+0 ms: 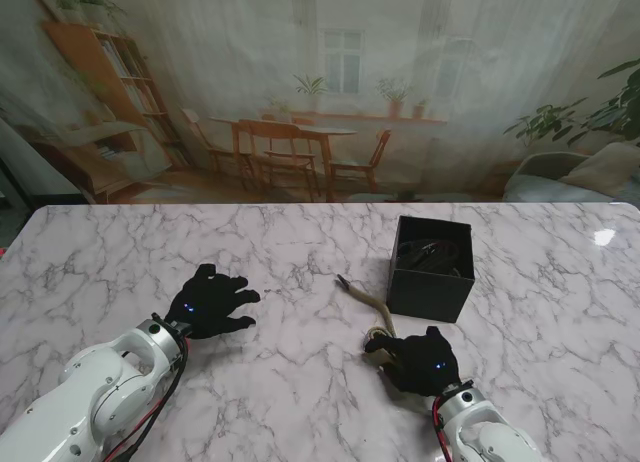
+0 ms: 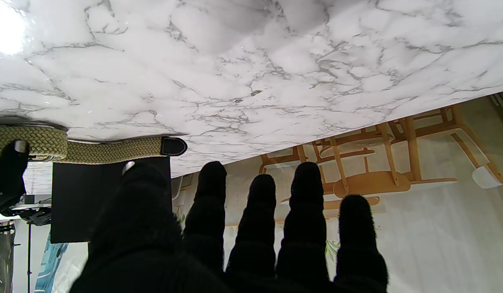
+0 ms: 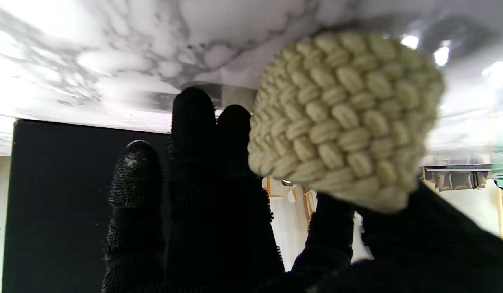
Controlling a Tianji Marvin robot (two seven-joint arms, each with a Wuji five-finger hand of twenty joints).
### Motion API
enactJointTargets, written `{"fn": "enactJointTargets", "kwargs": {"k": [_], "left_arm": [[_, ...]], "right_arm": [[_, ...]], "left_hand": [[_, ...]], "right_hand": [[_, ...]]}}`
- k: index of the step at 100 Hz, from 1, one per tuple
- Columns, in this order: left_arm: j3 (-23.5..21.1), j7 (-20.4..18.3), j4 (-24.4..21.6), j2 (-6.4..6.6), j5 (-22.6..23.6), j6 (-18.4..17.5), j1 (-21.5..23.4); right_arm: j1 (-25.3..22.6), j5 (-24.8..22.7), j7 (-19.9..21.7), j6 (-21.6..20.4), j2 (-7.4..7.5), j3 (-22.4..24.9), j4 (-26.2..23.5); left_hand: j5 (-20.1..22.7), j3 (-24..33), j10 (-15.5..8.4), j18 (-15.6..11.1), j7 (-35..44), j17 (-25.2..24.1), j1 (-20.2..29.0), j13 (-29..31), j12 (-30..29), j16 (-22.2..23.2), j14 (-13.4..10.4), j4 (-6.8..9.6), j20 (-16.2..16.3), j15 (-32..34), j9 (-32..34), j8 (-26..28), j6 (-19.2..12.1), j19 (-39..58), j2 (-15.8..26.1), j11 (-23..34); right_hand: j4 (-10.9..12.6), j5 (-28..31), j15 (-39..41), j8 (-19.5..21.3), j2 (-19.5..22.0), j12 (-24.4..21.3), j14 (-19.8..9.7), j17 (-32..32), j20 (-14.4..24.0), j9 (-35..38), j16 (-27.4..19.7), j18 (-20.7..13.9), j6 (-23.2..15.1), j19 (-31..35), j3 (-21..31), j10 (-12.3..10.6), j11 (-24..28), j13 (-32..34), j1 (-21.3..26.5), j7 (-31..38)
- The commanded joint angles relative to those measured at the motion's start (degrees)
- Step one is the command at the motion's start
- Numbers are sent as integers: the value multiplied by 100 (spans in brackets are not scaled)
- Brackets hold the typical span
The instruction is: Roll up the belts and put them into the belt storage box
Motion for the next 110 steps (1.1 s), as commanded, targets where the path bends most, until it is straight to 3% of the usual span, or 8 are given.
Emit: {"fn": "enactJointTargets", "kwargs": {"k": [1,5,12,17,27,56,88,110], "left_arm": [[25,-71,13,-14,-15,2,-8],[26,-68,15,-14,-18,0,-10],[26,-63,19,-14,-20,0,-12],[25,-64,19,-15,-21,1,-12],[26,-64,20,-15,-24,-3,-13],[33,-86,23,-13,-31,-13,-20],[31,-97,27,-13,-33,-4,-26],[37,-107,28,-12,-29,3,-31]], "right_arm": [[-35,-26,84,-77,20,-16,42],[-51,-61,126,-139,33,16,11],[-104,-108,257,-255,53,93,-74],[-156,-129,398,-348,66,167,-161],[-278,-101,755,-568,80,346,-389],[-722,-110,2429,-1350,175,1024,-1343],[-952,-62,3466,-1694,235,1372,-1830],[-1022,47,3650,-1686,237,1436,-1919]], "left_hand": [[-146,-83,-6,229,-106,-97,-117,-40,-20,4,31,103,100,-101,-239,-76,10,-168,265,-53],[-144,-78,-8,221,-105,-97,-108,-46,-20,4,24,105,100,-102,-240,-76,1,-167,269,-51],[-135,-80,-7,222,-101,-95,-105,-36,-20,6,26,104,99,-97,-241,-75,6,-169,267,-50],[-141,-82,1,226,-103,-100,-110,-49,-20,5,32,104,98,-102,-246,-77,16,-171,270,-51],[-143,-80,0,225,-104,-100,-108,-45,-19,5,27,105,98,-100,-240,-78,20,-172,272,-47],[-151,-84,-4,222,-110,-99,-118,-45,-21,4,29,104,97,-103,-239,-82,24,-173,279,-47],[-156,-81,0,225,-115,-105,-114,-45,-24,1,28,106,93,-108,-237,-85,29,-183,282,-52],[-158,-81,-11,226,-118,-97,-111,-41,-24,1,29,106,94,-107,-235,-86,24,-181,286,-53]], "right_hand": [[53,485,-224,203,274,-27,-408,-125,-12,621,16,192,-3,-55,709,-846,-104,184,846,221],[-430,752,-387,-542,-235,-118,-432,-192,16,652,1,132,256,-121,405,-791,-436,117,399,646],[-325,1277,-553,-821,-446,-200,-464,-251,34,616,-39,77,971,-164,117,-804,-736,10,-450,685],[154,1714,-651,285,-384,-162,-485,-302,80,540,-31,-1,1706,-196,25,-814,-862,-83,-1223,40],[211,1511,-832,575,-249,-207,-446,-475,101,246,-91,-149,2302,-237,-469,-776,-1039,-344,-1638,-314],[359,398,-1513,651,-258,-488,-474,-926,36,-881,-408,-582,3257,-635,-874,-638,-1792,-1249,-1436,-1353],[1181,-311,-2203,1004,-1587,-860,-321,-1480,-273,-2231,-857,-865,3676,-1224,3130,-235,-2415,-2394,-855,-2318],[950,-354,-2376,1125,-841,-1169,-87,-1806,-198,-2962,-987,-594,3618,-1443,1621,113,-2861,-2974,-1546,-2668]]}}
